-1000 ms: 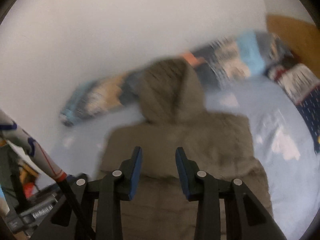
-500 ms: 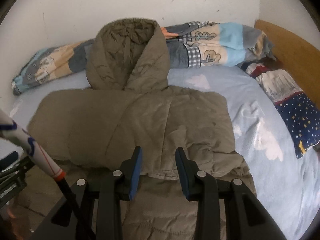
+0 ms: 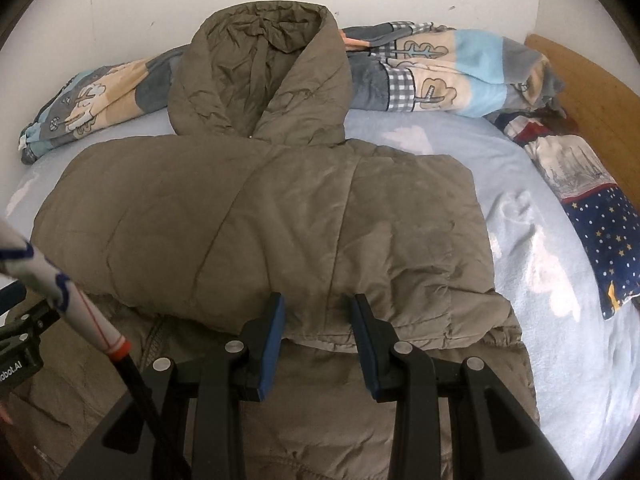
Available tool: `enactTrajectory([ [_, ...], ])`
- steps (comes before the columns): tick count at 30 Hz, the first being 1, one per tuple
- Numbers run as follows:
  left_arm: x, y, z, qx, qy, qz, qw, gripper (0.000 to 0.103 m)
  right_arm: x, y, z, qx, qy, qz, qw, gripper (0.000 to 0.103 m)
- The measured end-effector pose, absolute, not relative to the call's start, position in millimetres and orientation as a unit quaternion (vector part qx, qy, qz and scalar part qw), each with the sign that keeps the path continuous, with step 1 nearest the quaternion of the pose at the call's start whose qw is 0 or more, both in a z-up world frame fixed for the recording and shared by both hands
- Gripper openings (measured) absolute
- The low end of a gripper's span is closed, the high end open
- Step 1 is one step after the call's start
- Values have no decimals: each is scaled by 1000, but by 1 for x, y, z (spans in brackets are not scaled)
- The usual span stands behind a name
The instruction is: Fold large clothes
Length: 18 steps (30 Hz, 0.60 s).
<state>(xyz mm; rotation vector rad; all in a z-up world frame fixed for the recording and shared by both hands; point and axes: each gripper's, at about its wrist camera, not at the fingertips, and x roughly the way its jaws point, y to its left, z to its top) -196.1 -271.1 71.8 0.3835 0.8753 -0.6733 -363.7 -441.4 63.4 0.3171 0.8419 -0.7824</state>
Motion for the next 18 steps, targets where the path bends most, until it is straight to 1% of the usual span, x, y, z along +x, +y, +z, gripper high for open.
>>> enactTrajectory([
  [13,-196,-266,82,167,397,-322,843,79,-365,-421,86,111,376,-374,841,37],
  [18,-195,-266,87,161,386,-323,849,79,-373,-428,96,151,357,-354,851,37],
])
